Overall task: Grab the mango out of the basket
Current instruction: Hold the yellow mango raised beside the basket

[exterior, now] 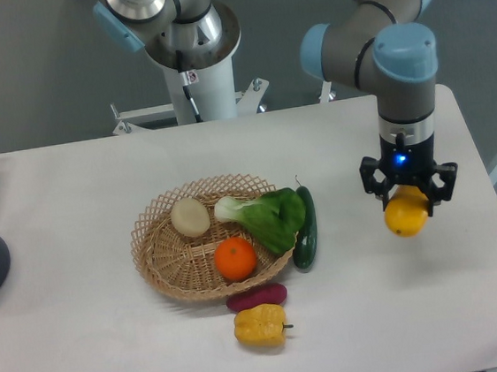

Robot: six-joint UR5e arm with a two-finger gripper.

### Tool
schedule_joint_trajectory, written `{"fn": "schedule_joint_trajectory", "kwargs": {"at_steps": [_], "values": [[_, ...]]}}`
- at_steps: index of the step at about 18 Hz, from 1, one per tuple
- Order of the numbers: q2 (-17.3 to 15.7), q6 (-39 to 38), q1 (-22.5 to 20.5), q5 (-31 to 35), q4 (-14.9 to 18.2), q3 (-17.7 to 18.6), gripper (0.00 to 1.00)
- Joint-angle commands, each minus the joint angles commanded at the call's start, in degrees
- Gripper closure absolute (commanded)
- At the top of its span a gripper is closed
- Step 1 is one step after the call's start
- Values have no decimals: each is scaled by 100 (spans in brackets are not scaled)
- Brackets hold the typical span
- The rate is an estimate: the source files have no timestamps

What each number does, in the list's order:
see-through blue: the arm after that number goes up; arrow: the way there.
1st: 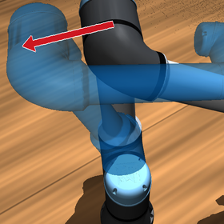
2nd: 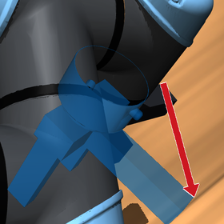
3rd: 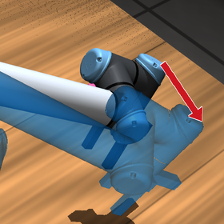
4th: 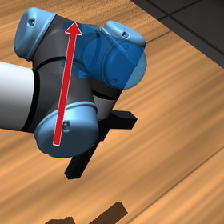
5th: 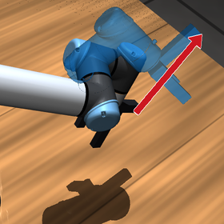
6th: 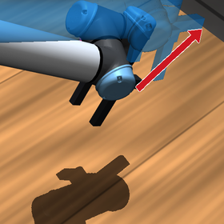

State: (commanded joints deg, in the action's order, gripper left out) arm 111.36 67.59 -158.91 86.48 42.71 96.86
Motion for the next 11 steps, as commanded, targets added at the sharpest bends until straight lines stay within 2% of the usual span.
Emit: {"fn": "schedule_joint_trajectory", "kwargs": {"at_steps": [4,8,11], "values": [[9,9,79,-26,61,-149,43],[35,-18,158,-35,641,-544,42],[18,-18,158,-9,861,-571,40]]}}
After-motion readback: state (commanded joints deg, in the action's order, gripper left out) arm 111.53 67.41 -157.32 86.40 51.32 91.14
